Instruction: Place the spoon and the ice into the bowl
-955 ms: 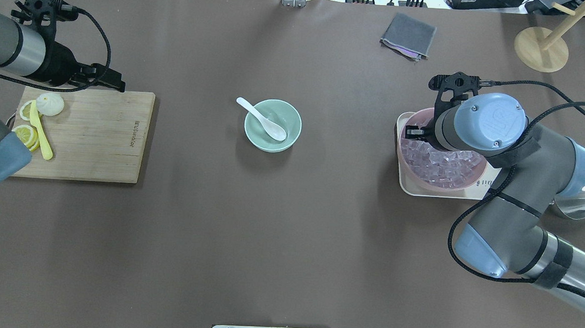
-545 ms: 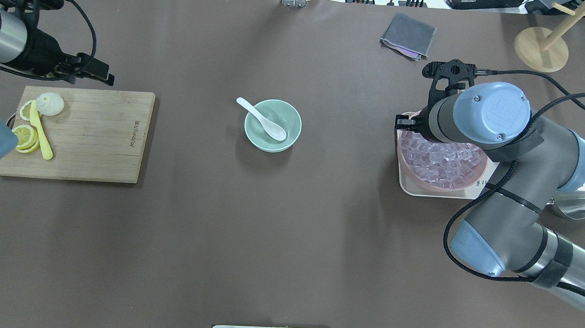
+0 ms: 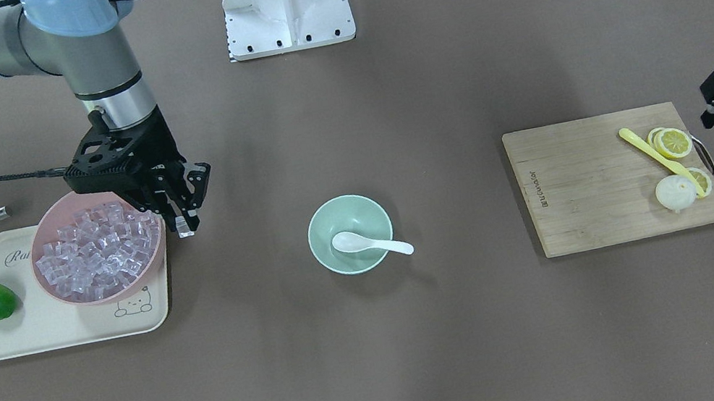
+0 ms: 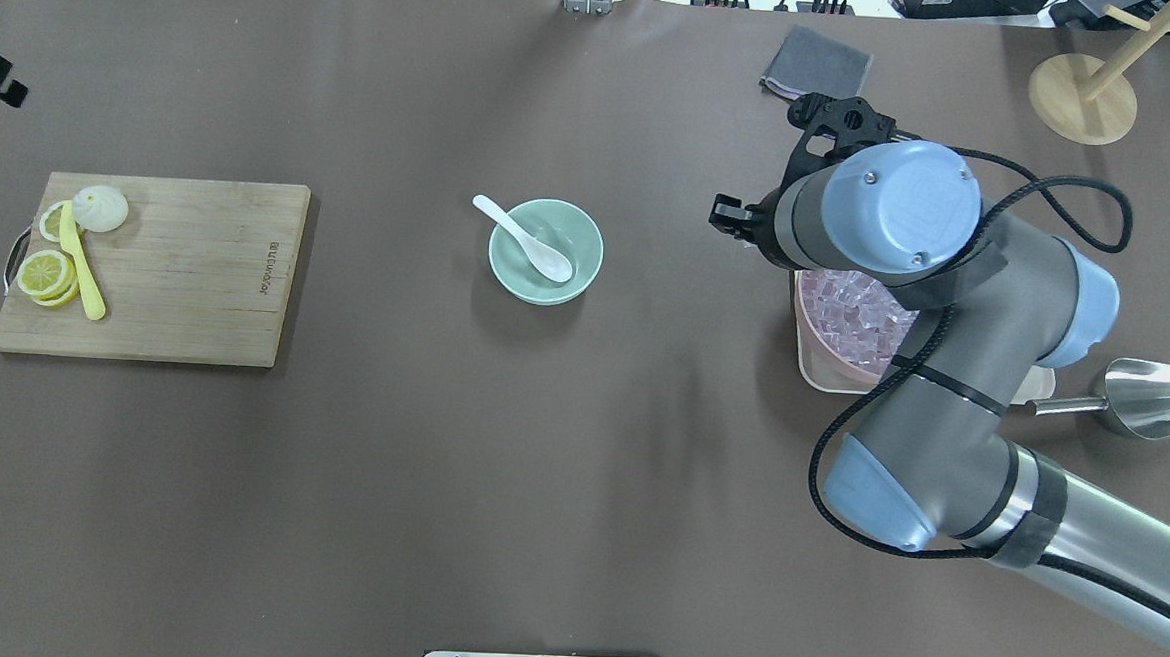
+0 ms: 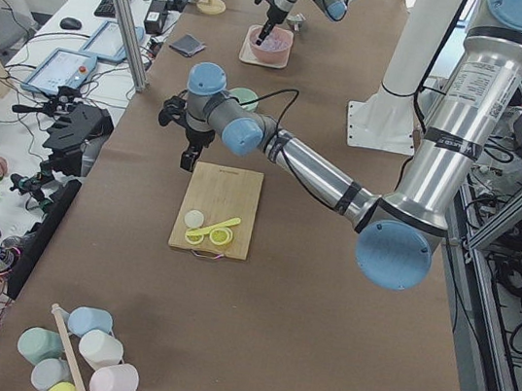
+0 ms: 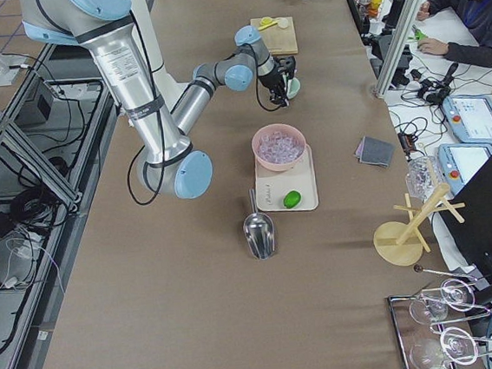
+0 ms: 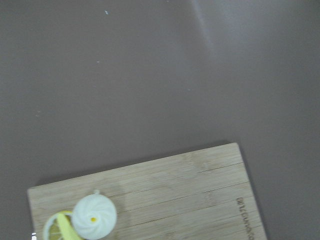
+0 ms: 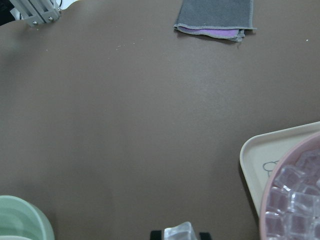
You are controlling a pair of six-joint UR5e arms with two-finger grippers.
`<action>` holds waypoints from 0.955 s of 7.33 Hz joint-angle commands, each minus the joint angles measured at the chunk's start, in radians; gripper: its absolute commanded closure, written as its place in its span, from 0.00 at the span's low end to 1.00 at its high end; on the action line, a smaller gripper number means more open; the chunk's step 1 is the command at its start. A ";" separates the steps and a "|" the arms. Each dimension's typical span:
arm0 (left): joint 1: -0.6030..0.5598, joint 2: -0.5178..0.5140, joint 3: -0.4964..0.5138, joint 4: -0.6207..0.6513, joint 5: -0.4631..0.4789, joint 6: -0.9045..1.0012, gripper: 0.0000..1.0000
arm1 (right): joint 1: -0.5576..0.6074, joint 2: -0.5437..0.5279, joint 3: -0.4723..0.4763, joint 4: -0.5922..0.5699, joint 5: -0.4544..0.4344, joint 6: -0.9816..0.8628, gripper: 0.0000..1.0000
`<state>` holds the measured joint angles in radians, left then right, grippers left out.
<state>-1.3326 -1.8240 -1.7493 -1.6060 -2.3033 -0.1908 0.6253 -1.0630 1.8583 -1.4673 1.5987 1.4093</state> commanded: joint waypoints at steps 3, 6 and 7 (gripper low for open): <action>-0.166 0.035 0.063 0.098 -0.008 0.271 0.01 | -0.117 0.272 -0.325 -0.010 -0.195 0.253 1.00; -0.166 0.075 0.060 0.083 -0.019 0.269 0.01 | -0.177 0.412 -0.474 -0.008 -0.253 0.335 1.00; -0.166 0.080 0.065 0.083 -0.018 0.266 0.01 | -0.194 0.422 -0.478 -0.008 -0.265 0.341 0.87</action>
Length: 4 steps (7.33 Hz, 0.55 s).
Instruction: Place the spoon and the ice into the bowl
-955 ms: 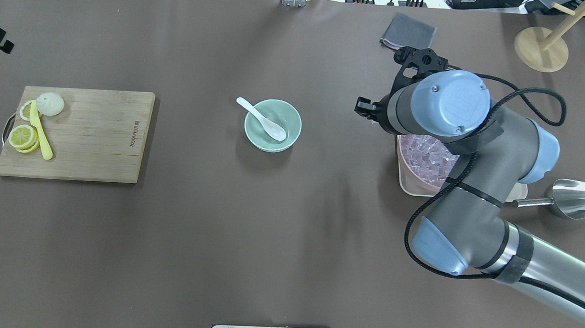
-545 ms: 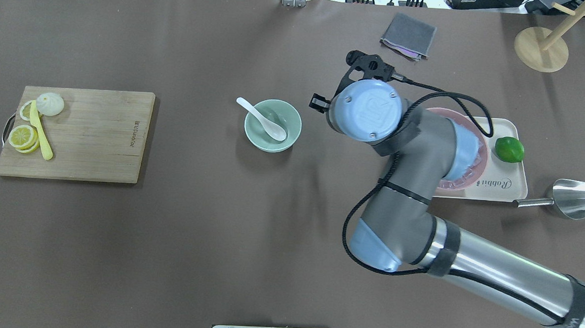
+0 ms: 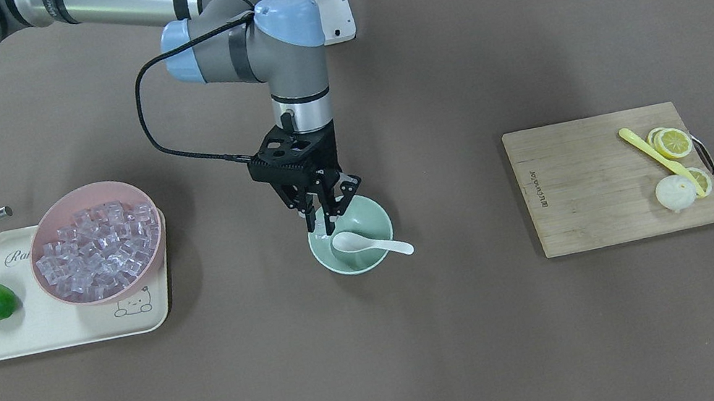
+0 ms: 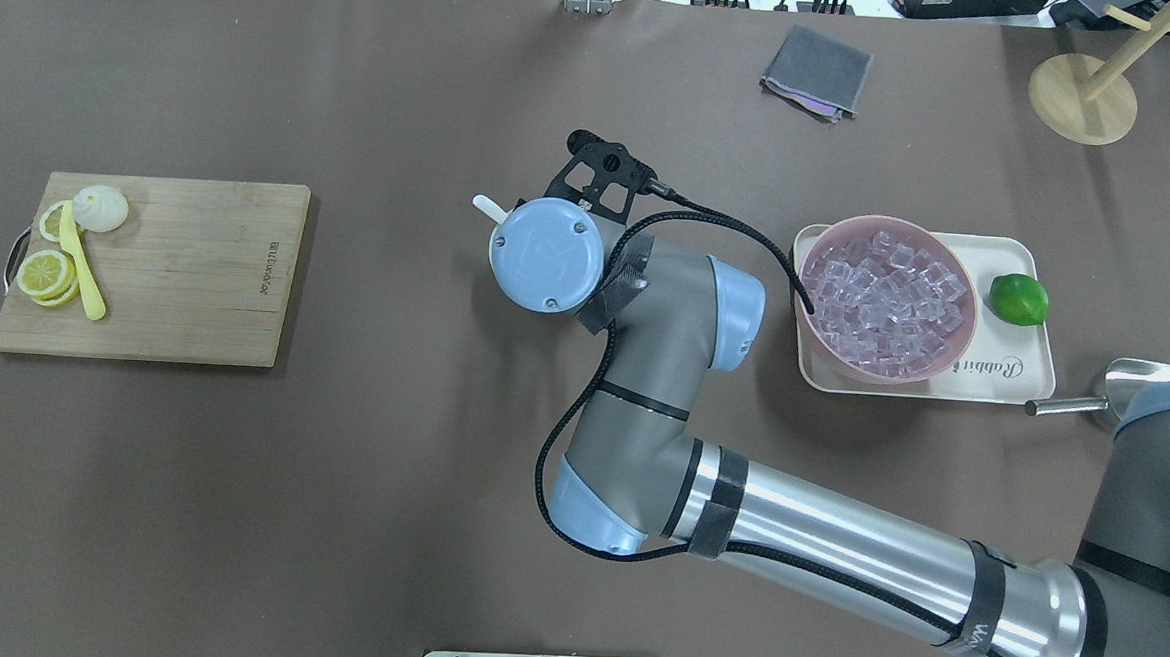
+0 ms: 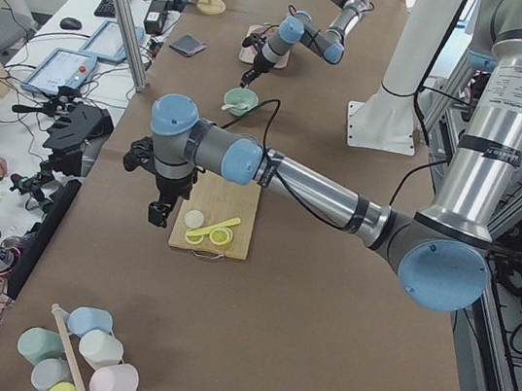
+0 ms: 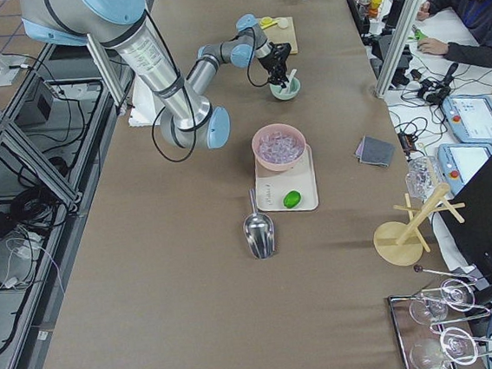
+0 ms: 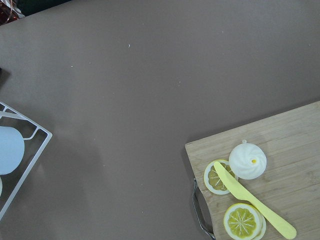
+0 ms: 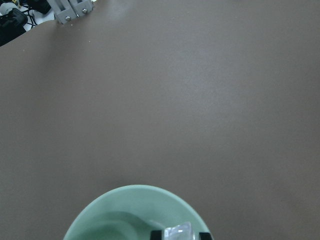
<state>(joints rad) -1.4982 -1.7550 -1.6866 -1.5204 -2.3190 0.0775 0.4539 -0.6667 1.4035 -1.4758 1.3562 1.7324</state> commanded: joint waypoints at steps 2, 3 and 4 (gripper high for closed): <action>0.001 0.040 0.008 -0.003 -0.003 0.001 0.01 | -0.030 0.030 -0.032 0.000 -0.025 0.009 0.07; 0.001 0.057 0.004 -0.006 -0.003 0.001 0.01 | -0.029 0.027 -0.031 -0.004 -0.025 0.003 0.01; 0.001 0.057 0.002 -0.006 -0.003 -0.004 0.01 | -0.023 0.027 -0.021 -0.006 -0.023 -0.023 0.00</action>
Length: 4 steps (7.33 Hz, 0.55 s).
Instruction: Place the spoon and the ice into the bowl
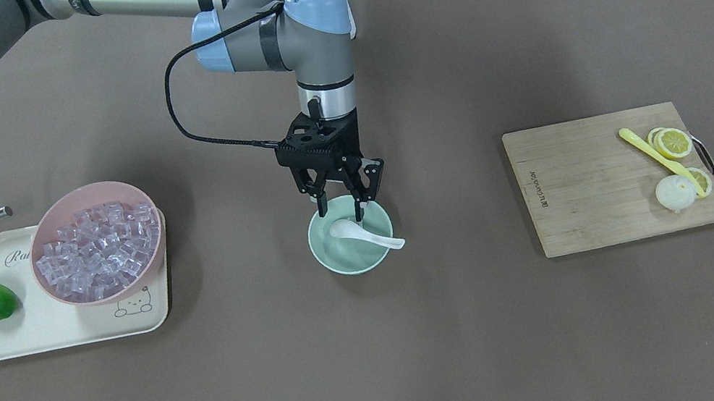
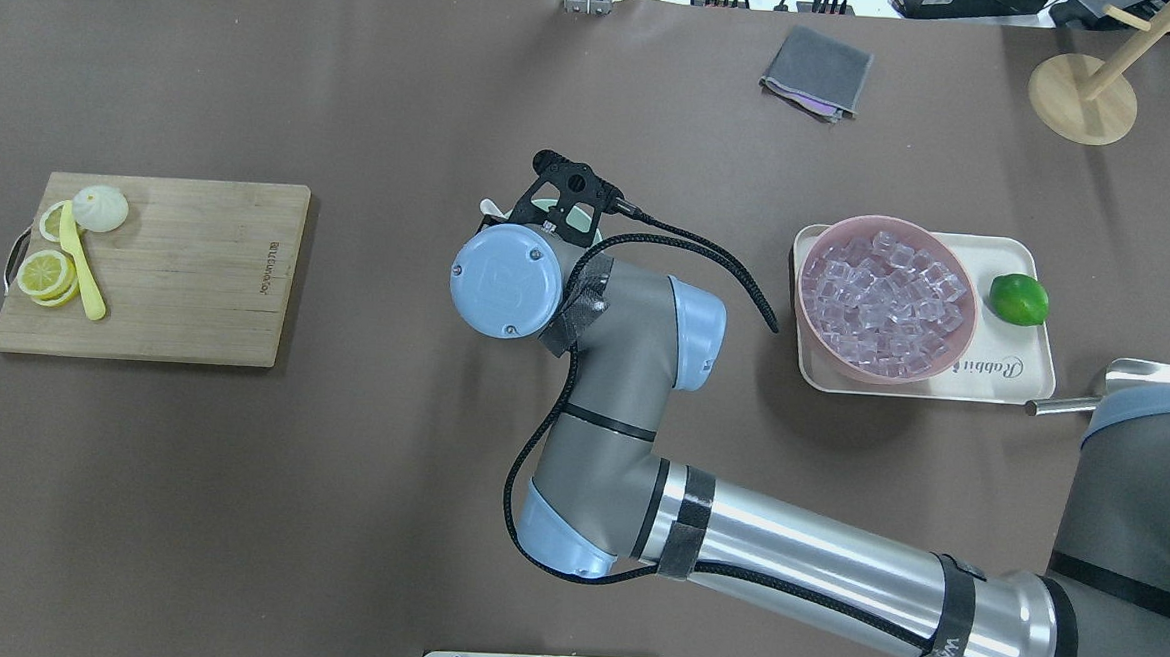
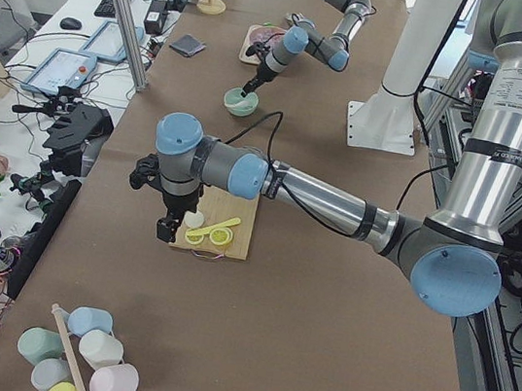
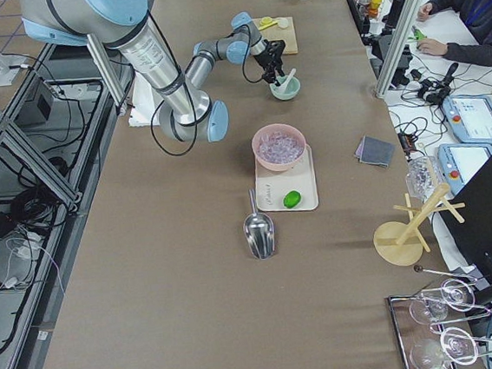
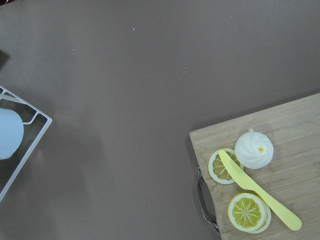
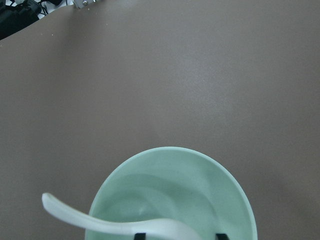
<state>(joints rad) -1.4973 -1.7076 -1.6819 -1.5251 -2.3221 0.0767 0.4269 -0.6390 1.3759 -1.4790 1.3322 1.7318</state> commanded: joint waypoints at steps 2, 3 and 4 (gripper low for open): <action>0.002 0.023 0.014 -0.003 0.006 0.000 0.01 | 0.056 -0.002 0.014 -0.004 0.046 -0.085 0.00; 0.000 0.063 0.014 -0.019 0.007 -0.005 0.01 | 0.112 -0.014 0.015 -0.001 0.120 -0.154 0.00; -0.001 0.089 0.011 -0.004 0.003 -0.005 0.01 | 0.175 -0.069 0.053 0.008 0.189 -0.269 0.00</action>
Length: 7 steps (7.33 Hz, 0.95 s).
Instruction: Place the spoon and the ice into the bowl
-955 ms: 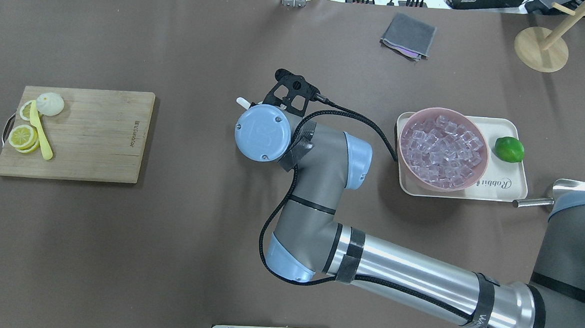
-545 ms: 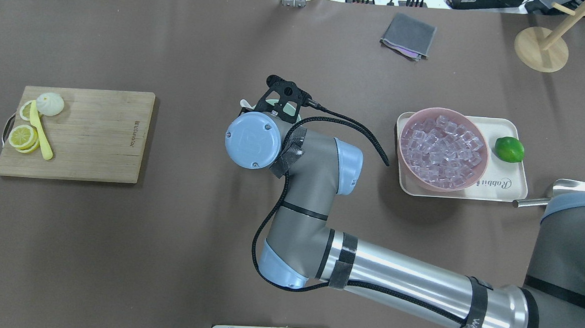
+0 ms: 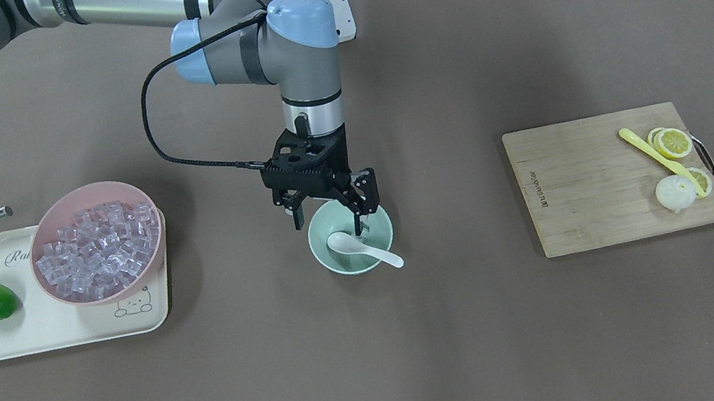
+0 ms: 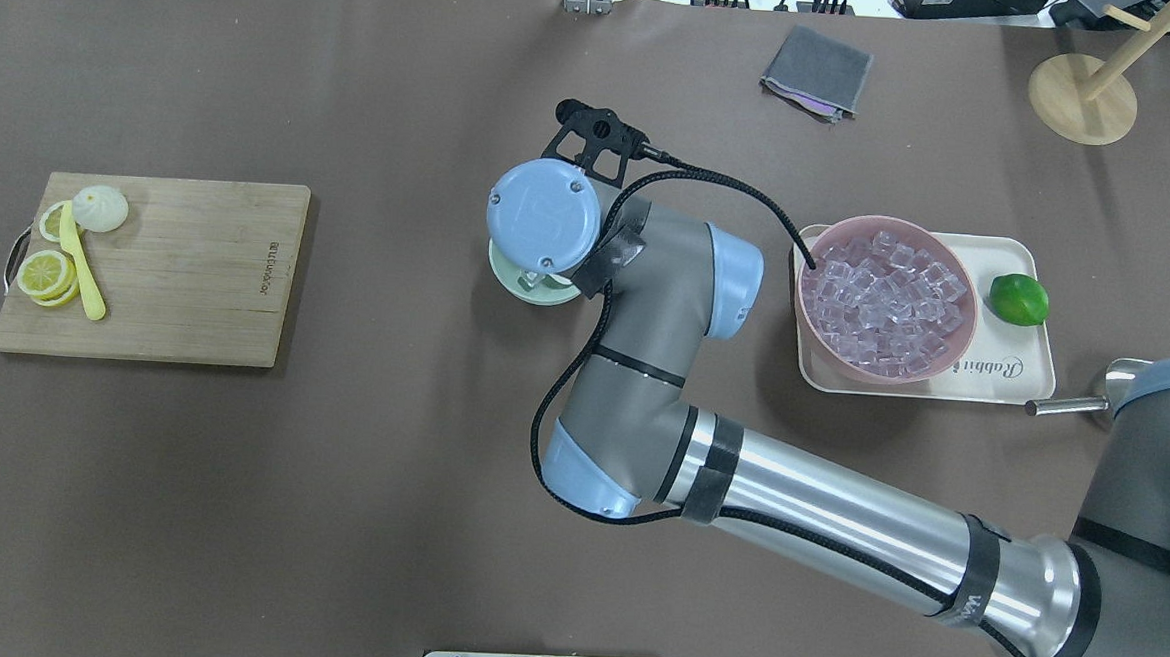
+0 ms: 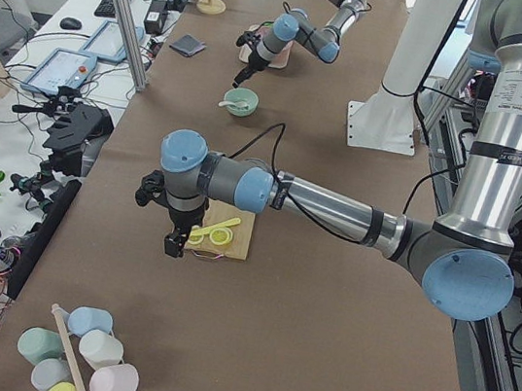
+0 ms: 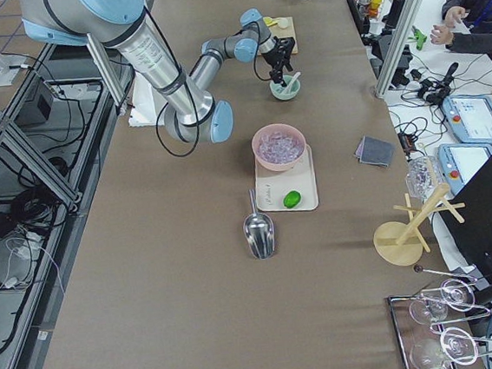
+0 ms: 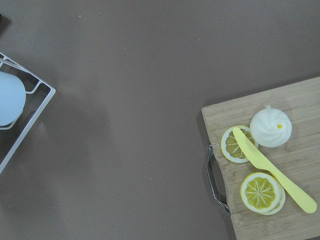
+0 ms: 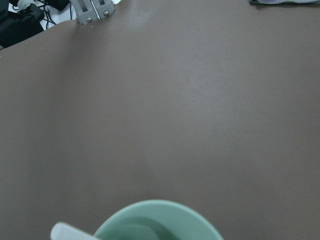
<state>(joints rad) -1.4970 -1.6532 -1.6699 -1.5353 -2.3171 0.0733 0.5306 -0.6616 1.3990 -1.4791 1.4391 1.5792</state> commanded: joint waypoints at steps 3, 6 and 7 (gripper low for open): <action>-0.020 0.185 -0.047 0.012 0.007 0.005 0.01 | 0.276 -0.313 0.310 -0.006 0.334 -0.411 0.00; -0.037 0.213 -0.051 0.006 0.005 0.008 0.01 | 0.498 -0.474 0.489 -0.222 0.526 -0.839 0.00; -0.037 0.213 -0.051 0.006 0.005 0.008 0.01 | 0.569 -0.595 0.529 -0.216 0.576 -0.981 0.00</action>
<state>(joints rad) -1.5313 -1.4455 -1.7200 -1.5286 -2.3113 0.0807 1.0081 -1.1340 1.8703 -1.6652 1.9497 0.7905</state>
